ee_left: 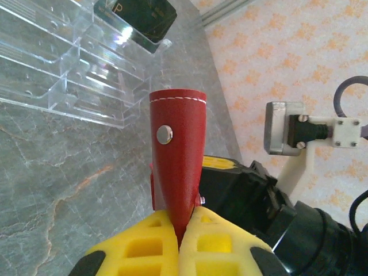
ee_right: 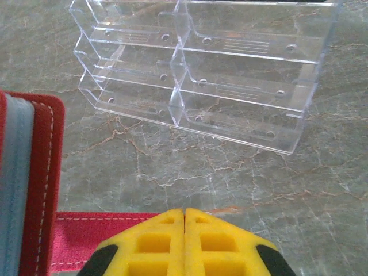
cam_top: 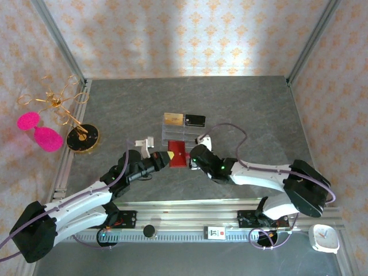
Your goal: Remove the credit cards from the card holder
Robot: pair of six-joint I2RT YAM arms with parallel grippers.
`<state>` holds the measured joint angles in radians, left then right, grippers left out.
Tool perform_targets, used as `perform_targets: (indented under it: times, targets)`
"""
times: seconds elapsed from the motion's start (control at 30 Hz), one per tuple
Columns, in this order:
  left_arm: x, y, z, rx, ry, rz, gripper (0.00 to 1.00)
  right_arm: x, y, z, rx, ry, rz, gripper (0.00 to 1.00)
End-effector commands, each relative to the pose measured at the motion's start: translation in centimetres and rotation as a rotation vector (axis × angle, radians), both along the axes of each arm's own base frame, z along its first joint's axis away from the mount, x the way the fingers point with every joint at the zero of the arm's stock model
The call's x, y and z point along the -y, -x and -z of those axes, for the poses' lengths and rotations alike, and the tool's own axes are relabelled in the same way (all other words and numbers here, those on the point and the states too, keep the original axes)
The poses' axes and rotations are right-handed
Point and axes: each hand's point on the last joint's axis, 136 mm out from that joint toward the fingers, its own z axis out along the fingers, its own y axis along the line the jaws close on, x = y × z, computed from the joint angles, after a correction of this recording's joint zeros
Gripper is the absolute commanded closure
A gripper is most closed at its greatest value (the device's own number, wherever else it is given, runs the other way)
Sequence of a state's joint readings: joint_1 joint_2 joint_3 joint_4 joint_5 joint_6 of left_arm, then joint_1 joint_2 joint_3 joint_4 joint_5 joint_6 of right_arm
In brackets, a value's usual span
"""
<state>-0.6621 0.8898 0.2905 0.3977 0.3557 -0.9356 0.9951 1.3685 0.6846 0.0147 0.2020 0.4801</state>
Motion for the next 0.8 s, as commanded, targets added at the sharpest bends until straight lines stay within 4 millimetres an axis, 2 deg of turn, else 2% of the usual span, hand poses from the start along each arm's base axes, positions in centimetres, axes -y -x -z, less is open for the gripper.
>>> perform_targets:
  times: [0.0,0.13,0.33,0.4,0.43,0.53,0.67,0.77]
  targets:
    - [0.7,0.5,-0.6,0.028,0.060,0.043,1.00,1.6,0.4,-0.8,-0.006,-0.039,0.012,1.00]
    - [1.5,1.3,1.9,-0.037,0.065,0.097,1.00,1.3,1.8,-0.9,-0.048,-0.111,-0.040,1.00]
    - [2.6,1.6,4.0,-0.101,0.061,0.138,1.00,1.7,3.1,1.1,-0.120,-0.147,-0.040,1.00]
    - [2.8,1.5,5.2,-0.140,0.038,0.142,0.89,1.6,3.4,1.4,-0.133,-0.154,-0.044,1.00]
    - [2.9,1.5,5.7,-0.161,0.023,0.142,0.78,1.5,3.5,1.6,-0.140,-0.157,-0.050,1.00]
    - [2.6,1.6,6.7,-0.191,-0.007,0.133,0.63,1.1,3.4,1.7,-0.147,-0.150,-0.057,1.00]
    - [1.0,1.0,6.6,-0.175,-0.031,0.075,0.51,0.2,3.2,1.1,-0.141,-0.153,-0.072,1.00]
    - [-1.5,0.2,5.8,-0.122,-0.072,-0.013,0.44,-1.1,2.9,-0.1,-0.134,-0.177,-0.095,1.00]
